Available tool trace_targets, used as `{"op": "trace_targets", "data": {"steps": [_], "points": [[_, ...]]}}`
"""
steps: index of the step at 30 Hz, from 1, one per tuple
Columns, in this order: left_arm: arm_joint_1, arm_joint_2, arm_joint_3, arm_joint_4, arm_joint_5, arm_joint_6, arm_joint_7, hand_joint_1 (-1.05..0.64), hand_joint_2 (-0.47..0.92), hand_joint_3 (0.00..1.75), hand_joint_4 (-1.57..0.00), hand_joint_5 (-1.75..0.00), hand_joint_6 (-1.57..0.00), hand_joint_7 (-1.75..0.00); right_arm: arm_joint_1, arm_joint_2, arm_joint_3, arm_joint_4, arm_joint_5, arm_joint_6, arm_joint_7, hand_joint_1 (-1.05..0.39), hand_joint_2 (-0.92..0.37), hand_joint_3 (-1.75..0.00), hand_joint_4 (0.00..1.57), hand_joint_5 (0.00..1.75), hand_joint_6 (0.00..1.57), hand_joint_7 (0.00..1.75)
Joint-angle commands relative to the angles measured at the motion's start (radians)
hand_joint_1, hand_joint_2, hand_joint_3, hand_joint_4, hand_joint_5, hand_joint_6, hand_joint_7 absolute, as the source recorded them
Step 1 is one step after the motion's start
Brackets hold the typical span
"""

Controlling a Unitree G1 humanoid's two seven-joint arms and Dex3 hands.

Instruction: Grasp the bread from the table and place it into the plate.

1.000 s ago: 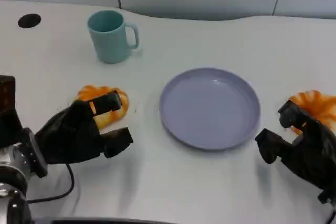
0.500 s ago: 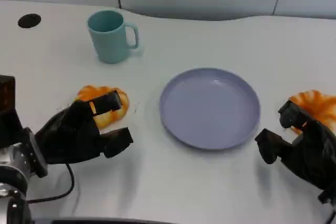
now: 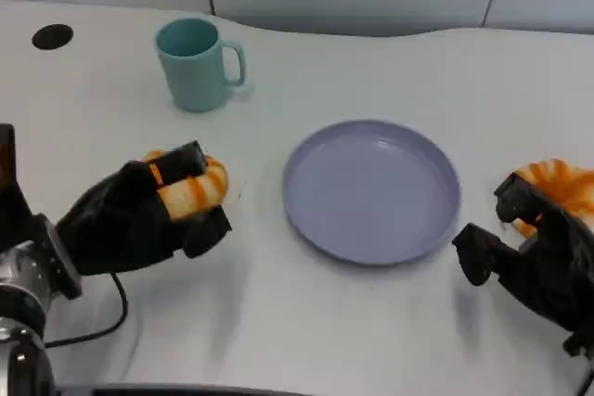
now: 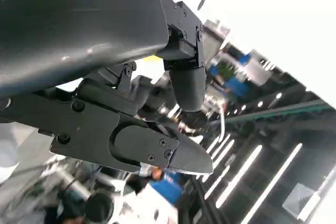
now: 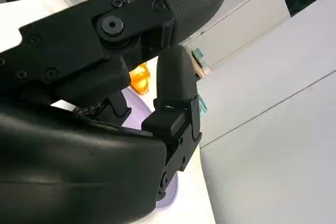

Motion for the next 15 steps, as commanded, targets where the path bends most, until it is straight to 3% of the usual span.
{"op": "trace_targets", "data": {"steps": [1, 2, 4, 6, 8, 15], "points": [[-0.035, 0.030, 0.015, -0.046, -0.010, -0.103, 0.049, -0.71, 0.92, 0.05, -0.53, -1.75, -0.36, -1.57, 0.002, -0.015, -0.011, 0.007, 0.005, 0.001, 0.002, -0.41, -0.87, 0.00, 0.90, 1.75, 0.65, 1.75], [-0.034, 0.030, 0.010, -0.064, -0.003, -0.157, 0.064, -0.69, 0.92, 0.08, -0.41, -1.65, -0.35, -1.40, 0.003, -0.016, -0.009, 0.004, 0.003, 0.000, 0.001, -0.41, -0.87, 0.00, 0.89, 1.75, 0.64, 1.75], [-0.036, 0.034, -0.015, -0.107, 0.026, -0.298, 0.095, -0.66, 0.92, 0.09, -0.31, -1.52, -0.37, -1.21, 0.004, -0.016, -0.009, -0.002, 0.003, 0.009, -0.006, -0.41, -0.87, 0.00, 0.89, 1.75, 0.64, 1.75], [-0.039, 0.043, -0.047, -0.142, 0.062, -0.423, 0.138, -0.67, 0.92, 0.07, -0.31, -1.21, -0.50, -0.79, 0.006, -0.013, -0.009, -0.006, 0.006, 0.013, -0.009, -0.41, -0.87, 0.00, 0.89, 1.75, 0.64, 1.75], [-0.041, 0.048, -0.063, -0.152, 0.075, -0.479, 0.161, -0.67, 0.92, 0.03, -0.33, -1.03, -0.60, -0.49, 0.007, -0.013, -0.009, -0.009, 0.005, 0.012, -0.009, -0.41, -0.87, 0.00, 0.89, 1.75, 0.64, 1.75], [-0.043, 0.051, -0.079, -0.141, 0.068, -0.504, 0.170, -0.67, 0.92, 0.02, -0.34, -0.97, -0.65, -0.38, 0.007, -0.013, -0.009, -0.010, 0.004, 0.014, -0.009, -0.41, -0.87, 0.00, 0.89, 1.75, 0.64, 1.75]]}}
